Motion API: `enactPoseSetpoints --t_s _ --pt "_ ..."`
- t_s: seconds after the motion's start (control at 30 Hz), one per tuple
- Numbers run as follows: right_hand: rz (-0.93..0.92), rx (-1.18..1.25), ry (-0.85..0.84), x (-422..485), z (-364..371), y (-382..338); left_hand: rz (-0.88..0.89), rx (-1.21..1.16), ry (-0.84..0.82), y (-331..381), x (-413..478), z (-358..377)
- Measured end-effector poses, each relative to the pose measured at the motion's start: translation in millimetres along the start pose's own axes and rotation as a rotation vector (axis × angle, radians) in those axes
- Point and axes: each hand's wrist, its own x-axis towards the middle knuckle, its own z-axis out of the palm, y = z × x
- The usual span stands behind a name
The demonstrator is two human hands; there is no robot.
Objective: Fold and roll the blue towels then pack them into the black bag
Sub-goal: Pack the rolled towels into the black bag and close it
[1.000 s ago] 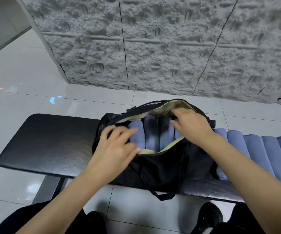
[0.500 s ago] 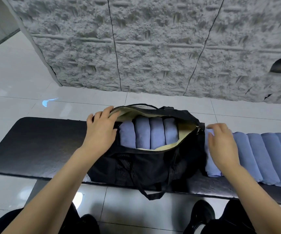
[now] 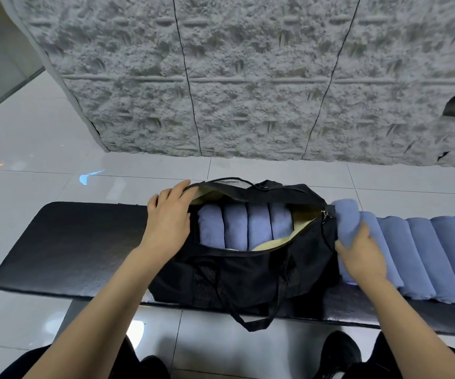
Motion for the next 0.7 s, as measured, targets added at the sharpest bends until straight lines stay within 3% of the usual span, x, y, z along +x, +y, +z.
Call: enactPoseSetpoints --t_s 0.1,0.17,0.23,0.33,0.43,0.53,0.7 --pt "-0.033 0.320 0.042 -19.0 -45.6 -26.6 0.052 -0.010 -0.017 -4.0 15.7 -1.7" --pt "-0.037 0.566 -0.092 -35.0 -71.0 -51.8 0.106 -0.031 -0.061 -5.9 28.0 -2.0" --pt "-0.025 0.788 -0.337 -53.3 -84.3 -80.9 0.157 -0.038 -0.109 -6.2 38.5 -2.4" --pt "0.038 0.853 -0.693 -69.1 -68.3 -122.6 0.174 -0.042 -0.168 -5.4 50.0 -5.9" --pt "0.133 0.735 -0.872 -64.2 -23.2 -161.0 0.187 -0.075 -0.212 -7.5 55.8 -7.3" --pt "0.125 0.585 -0.836 -50.9 22.1 -196.6 0.208 -0.101 -0.229 -10.5 57.6 -6.2" --pt "-0.090 0.371 -0.623 -57.2 80.8 -226.5 0.238 -0.132 -0.231 -12.0 54.4 -7.6"
